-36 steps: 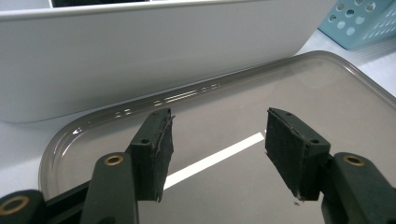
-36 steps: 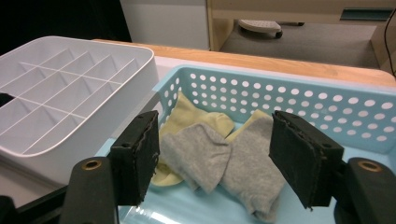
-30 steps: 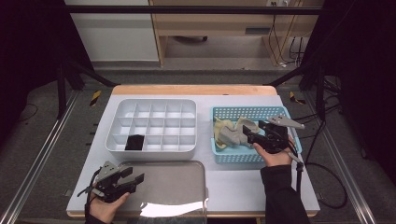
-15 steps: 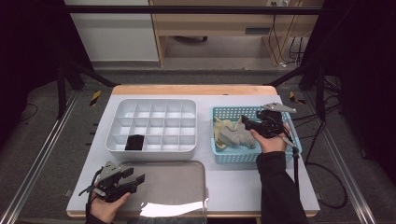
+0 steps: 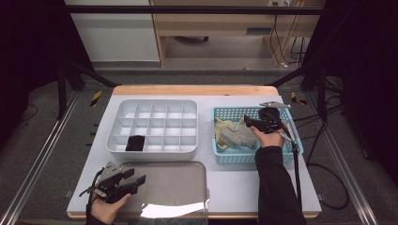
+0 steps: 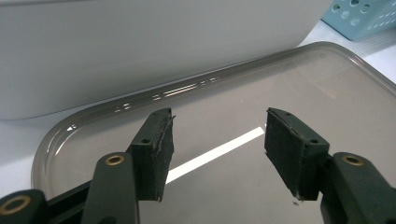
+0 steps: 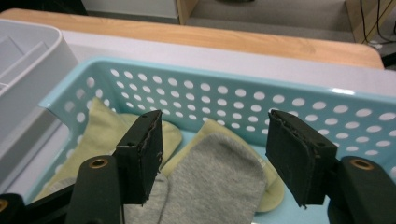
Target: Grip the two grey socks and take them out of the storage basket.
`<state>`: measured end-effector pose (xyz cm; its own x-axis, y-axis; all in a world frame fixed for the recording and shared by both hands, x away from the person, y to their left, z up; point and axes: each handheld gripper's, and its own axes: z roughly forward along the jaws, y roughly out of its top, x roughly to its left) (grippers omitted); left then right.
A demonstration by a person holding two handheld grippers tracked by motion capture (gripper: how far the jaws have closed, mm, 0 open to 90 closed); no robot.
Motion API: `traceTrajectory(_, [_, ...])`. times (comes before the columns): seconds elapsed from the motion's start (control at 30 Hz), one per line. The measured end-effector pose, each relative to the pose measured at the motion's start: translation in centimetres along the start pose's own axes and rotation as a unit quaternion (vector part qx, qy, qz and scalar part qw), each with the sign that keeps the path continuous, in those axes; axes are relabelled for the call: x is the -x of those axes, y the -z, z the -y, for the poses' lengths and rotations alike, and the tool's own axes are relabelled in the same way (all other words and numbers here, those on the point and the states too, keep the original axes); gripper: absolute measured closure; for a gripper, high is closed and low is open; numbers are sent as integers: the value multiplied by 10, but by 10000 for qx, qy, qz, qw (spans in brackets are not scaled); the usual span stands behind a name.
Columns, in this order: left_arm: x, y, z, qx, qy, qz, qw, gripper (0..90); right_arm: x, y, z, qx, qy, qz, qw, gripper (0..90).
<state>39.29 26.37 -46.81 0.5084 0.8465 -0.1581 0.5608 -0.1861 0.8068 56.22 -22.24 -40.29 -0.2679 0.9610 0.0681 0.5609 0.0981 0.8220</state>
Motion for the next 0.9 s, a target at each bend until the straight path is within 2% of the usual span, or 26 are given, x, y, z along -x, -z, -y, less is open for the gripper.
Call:
traceTrajectory(0.07, [0, 0, 0, -4, -10, -4, 10000, 411, 1, -4, 3, -40, 4, 26, 10000, 365])
traceTrajectory(0.13, [0, 0, 0, -2, -16, -5, 10000, 411, 3, -7, 4, -122, -118, 2, 9999, 358])
traceTrajectory(0.2, [0, 0, 0, -6, -11, -4, 10000, 411, 4, -6, 5, -27, -158, 31, 9999, 362])
traceTrajectory(0.27, [0, -1, 0, -19, -14, -11, 10000, 411, 5, -7, 5, -84, -157, -2, 9998, 363])
traceTrajectory(0.4, [0, -1, 0, -29, -20, -8, 10000, 411, 8, -11, 5, -23, -240, -32, 9997, 359])
traceTrajectory(0.5, [0, -2, 1, -36, -14, -9, 10000, 411, 10, -16, 6, -46, -208, -7, 9998, 355])
traceTrajectory(0.73, [-1, -2, 1, -40, -8, -7, 10000, 411, 14, -31, 14, -324, -303, 9, 9990, 333])
traceTrajectory(0.9, [-1, -2, 1, -54, -11, -8, 10000, 411, 14, -39, 19, -617, -311, 17, 9976, 304])
